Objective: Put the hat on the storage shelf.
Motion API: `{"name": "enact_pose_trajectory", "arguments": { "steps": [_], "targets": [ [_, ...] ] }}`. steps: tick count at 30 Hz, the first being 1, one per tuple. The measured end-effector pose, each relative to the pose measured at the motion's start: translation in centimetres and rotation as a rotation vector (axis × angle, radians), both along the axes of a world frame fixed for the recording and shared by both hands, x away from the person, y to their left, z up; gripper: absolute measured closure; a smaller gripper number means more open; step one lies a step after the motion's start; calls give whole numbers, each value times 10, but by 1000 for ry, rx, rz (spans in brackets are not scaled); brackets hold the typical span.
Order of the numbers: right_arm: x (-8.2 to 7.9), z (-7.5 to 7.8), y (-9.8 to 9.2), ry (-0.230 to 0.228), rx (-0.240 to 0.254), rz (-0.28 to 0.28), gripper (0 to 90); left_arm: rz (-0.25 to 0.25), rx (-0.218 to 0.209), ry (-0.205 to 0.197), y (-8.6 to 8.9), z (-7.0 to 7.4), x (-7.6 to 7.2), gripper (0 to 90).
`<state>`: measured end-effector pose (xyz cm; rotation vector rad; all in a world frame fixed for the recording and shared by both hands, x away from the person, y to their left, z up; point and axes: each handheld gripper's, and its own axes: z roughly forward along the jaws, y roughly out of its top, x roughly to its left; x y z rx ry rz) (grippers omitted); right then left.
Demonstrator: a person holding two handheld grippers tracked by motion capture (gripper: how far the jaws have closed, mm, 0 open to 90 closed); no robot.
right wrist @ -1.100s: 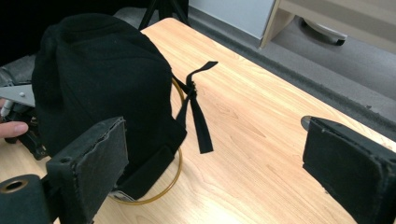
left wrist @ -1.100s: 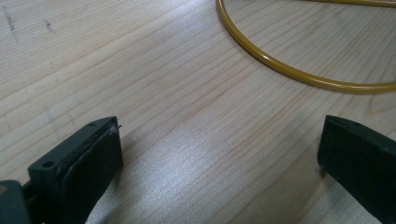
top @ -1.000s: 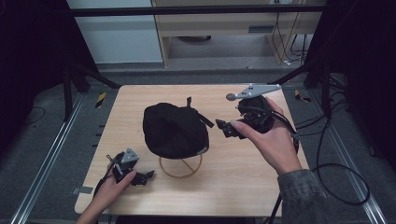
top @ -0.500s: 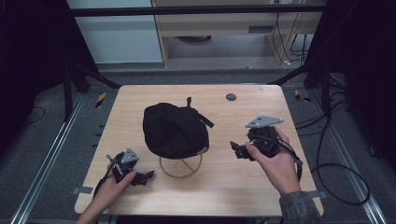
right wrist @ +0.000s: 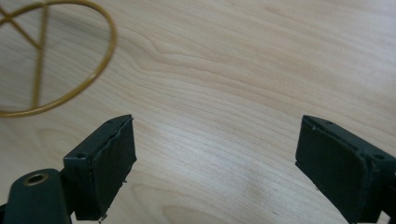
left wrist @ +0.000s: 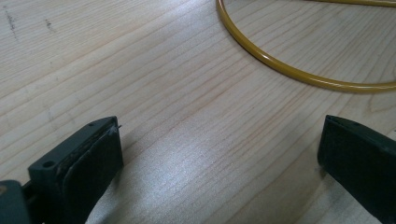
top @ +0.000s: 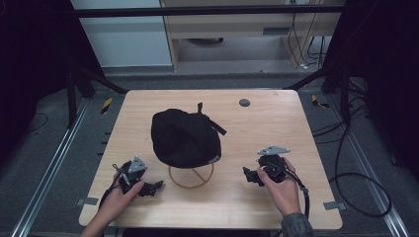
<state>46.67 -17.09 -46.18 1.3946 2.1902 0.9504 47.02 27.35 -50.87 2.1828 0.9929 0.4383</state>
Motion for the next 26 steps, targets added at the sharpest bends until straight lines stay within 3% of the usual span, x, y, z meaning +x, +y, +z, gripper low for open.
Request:
{"name": "enact_pose_trajectory", "arguments": {
  "steps": [5, 12, 15, 18, 20, 26],
  "targets": [
    [10, -21, 5, 17, -9, -27, 113, 0, 0, 0, 0, 0, 0, 0],
    [18, -32, 8, 10, -23, -55, 107, 1, 0, 0, 0, 0, 0, 0],
    [20, -40, 9, 27, -37, -50, 97, 1, 0, 0, 0, 0, 0, 0],
    [18, -46, 12, -10, -48, -51, 66, 1, 0, 0, 0, 0, 0, 0],
    [16, -50, 12, -46, -30, -59, 56, 1, 0, 0, 0, 0, 0, 0],
    [15, -50, 13, -46, -29, -62, 56, 1, 0, 0, 0, 0, 0, 0]
  ]
}}
